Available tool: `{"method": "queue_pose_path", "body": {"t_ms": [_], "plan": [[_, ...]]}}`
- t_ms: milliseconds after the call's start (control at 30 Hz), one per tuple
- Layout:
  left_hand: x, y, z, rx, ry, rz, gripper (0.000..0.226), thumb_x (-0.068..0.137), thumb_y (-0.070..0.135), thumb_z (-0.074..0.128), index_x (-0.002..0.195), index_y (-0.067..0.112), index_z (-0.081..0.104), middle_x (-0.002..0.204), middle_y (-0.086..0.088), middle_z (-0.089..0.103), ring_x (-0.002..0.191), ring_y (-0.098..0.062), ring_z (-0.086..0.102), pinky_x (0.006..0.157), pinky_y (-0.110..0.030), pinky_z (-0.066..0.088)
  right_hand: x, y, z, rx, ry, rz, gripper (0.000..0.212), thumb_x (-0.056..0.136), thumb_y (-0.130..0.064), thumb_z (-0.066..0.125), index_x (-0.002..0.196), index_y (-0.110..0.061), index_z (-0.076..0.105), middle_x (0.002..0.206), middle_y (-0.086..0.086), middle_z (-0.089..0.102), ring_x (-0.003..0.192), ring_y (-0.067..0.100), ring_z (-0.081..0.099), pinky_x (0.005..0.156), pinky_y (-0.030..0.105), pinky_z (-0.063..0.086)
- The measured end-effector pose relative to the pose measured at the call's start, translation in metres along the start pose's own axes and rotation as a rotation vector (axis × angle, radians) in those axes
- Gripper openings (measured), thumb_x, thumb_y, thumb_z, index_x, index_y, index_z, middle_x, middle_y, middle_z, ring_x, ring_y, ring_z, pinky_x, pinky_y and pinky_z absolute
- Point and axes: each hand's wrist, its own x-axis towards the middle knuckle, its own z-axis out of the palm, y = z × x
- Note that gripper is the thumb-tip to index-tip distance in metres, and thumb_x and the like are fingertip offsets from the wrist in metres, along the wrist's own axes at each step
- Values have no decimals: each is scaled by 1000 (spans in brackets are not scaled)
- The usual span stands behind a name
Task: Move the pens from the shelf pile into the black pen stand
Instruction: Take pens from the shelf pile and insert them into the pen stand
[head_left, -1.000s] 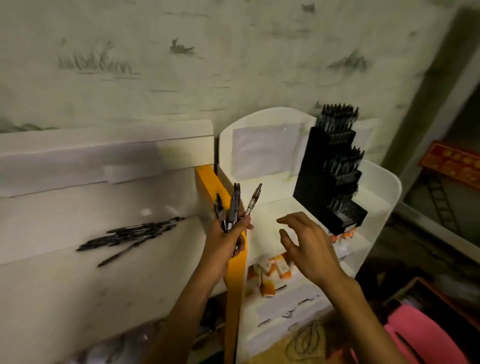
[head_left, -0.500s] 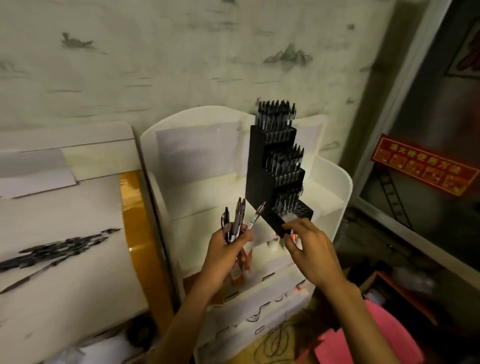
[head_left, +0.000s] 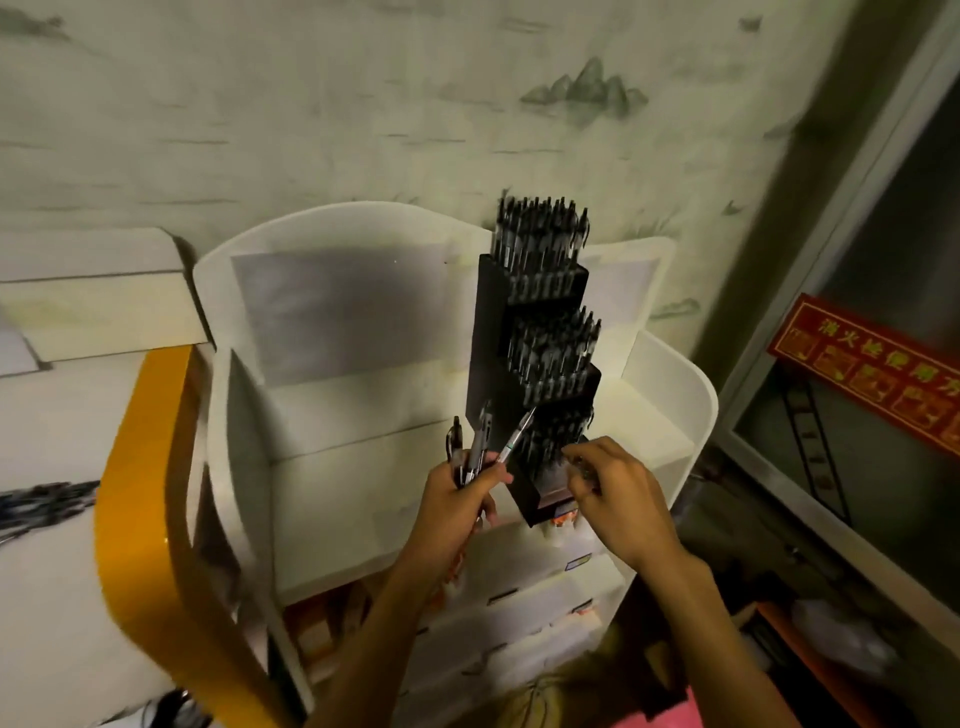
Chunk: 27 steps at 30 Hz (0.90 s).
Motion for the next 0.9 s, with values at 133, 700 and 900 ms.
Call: {"method": "queue_pose_path", "body": {"t_ms": [133,700,900], "plan": [[19,-5,16,34,34,2,13,96,18,64,108,15,67,85,-2,74,52,-12,54,44,-20,39,25,19,2,32,-19,-24,28,93,-25,58,121,-25,64,118,-4,62,99,18,61,83,30,51],[41,-8,107,-9,258,-3,14,94,18,66,107,13,68,91,-6,76,58,-12,60,45,-21,40,95,96,-3,412,-109,-177,25,94,-23,62,119,-22,65,113,-6,65,96,6,59,86,14,44],[49,-6,136,-76,350,8,18,92,12,68,109,7,67,93,-16,75,51,-15,59,42,-16,42,111,114,-8,613,-160,-223,21,92,-19,65,112,-18,70,101,-11,68,85,-9,60,75,1,43]]}}
